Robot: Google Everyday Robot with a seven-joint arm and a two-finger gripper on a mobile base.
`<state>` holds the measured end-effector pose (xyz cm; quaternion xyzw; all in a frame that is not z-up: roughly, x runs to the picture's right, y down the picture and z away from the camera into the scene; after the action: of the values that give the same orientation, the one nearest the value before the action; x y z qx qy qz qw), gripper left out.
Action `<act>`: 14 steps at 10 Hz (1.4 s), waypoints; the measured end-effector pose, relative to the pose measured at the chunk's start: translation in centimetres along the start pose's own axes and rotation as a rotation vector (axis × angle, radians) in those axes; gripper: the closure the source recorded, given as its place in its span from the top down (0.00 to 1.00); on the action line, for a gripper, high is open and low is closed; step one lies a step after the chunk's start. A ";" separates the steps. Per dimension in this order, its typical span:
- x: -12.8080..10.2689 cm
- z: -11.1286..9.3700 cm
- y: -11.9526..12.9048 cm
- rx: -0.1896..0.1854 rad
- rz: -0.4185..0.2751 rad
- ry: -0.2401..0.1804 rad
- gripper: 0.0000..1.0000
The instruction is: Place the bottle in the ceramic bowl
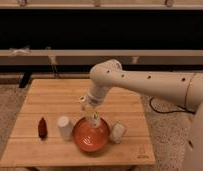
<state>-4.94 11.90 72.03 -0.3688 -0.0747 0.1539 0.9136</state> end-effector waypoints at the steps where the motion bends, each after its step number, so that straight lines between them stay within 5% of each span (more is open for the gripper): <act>1: 0.5 0.5 0.5 0.006 0.000 0.063 0.00; 3: 0.8 0.8 1.1 0.023 -0.010 0.125 0.04; 7: 0.8 2.2 1.7 0.043 -0.038 0.241 0.44; 10: 0.8 4.2 1.9 0.027 -0.052 0.287 0.71; 14: 0.7 5.0 2.3 0.017 -0.074 0.323 0.74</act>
<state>-6.04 16.97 73.99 -0.3782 0.0608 0.0594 0.9218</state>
